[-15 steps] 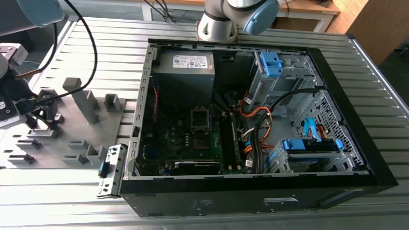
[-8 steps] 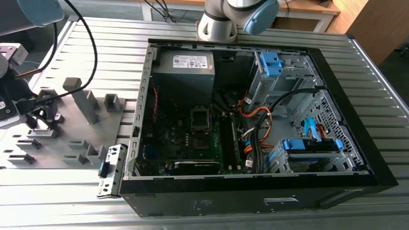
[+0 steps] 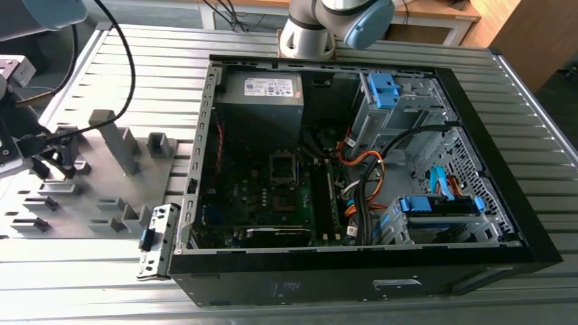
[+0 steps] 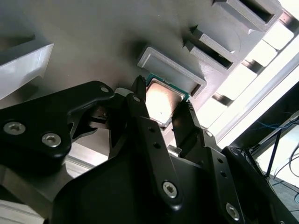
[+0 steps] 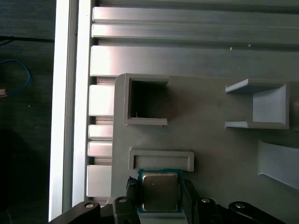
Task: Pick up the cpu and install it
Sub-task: 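Pick up the cpu and move it towards the insertion slot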
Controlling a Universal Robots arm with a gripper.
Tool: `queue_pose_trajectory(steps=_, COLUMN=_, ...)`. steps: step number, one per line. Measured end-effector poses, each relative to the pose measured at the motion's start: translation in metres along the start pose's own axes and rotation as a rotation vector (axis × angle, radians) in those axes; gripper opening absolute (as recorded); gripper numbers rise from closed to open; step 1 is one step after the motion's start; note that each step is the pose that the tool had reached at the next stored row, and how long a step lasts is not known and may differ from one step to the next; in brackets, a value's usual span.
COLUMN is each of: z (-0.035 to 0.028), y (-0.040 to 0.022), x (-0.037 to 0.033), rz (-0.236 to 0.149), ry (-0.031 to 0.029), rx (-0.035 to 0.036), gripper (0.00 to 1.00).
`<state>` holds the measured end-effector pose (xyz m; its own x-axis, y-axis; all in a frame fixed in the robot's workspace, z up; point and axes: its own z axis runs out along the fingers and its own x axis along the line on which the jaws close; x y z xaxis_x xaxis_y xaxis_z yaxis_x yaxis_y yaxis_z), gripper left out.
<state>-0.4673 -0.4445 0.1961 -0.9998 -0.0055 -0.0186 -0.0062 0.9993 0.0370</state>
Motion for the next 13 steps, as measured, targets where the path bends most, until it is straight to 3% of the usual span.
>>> queue_pose_trajectory(steps=8, z=-0.0198, y=0.0007, x=-0.0006, rz=0.0, ry=-0.0002, rx=0.0, gripper=0.47)
queue_pose_trajectory(steps=13, z=-0.0355, y=0.0013, x=-0.001, rz=0.0, ry=0.0, rx=0.0, gripper=0.47)
